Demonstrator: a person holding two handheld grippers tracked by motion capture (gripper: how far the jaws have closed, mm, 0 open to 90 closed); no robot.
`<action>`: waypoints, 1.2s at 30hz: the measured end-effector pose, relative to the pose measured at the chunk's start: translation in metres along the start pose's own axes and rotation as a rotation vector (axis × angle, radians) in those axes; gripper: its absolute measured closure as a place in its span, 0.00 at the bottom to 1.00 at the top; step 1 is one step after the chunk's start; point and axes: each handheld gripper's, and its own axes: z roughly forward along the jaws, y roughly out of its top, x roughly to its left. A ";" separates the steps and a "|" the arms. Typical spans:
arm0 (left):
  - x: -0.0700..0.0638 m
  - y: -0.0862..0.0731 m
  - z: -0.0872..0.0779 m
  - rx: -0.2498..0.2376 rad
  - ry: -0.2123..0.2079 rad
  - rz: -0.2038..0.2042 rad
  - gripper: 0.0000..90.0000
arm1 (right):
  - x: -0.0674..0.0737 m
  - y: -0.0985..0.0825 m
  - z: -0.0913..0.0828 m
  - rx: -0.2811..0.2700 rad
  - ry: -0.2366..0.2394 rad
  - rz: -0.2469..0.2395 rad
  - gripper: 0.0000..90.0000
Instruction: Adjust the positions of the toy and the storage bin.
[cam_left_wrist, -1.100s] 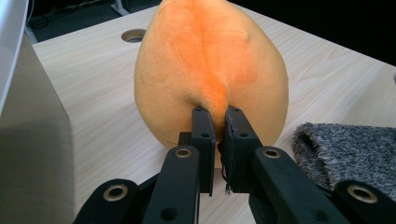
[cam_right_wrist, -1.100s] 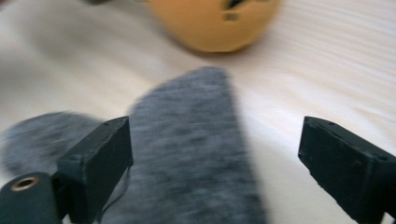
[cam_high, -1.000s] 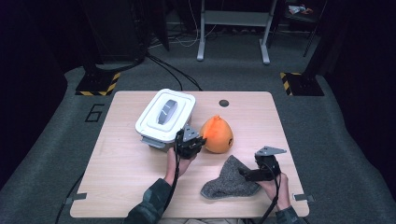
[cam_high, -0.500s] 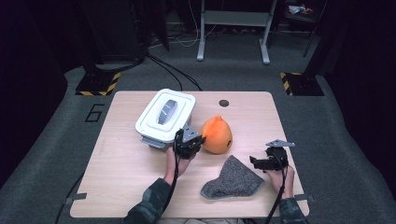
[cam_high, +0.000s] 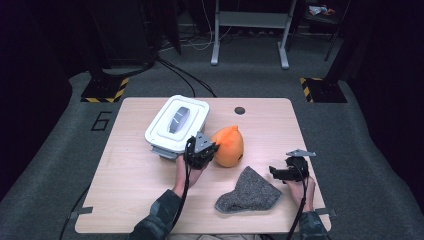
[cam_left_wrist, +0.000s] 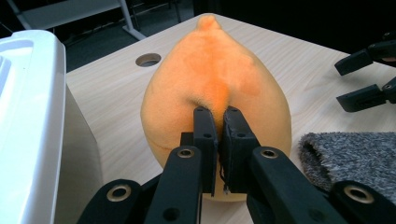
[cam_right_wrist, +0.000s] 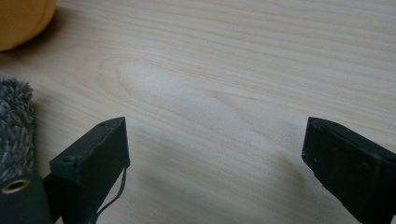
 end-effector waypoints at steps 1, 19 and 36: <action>0.000 0.001 -0.002 0.007 -0.003 0.006 0.95 | 0.000 0.000 0.001 0.007 -0.001 0.005 0.07; -0.001 -0.008 -0.034 0.008 -0.014 0.028 0.95 | 0.001 -0.008 0.007 -0.002 -0.044 -0.030 0.06; -0.006 -0.021 -0.076 -0.001 -0.018 0.051 0.95 | 0.002 -0.008 0.007 -0.008 -0.047 -0.034 0.06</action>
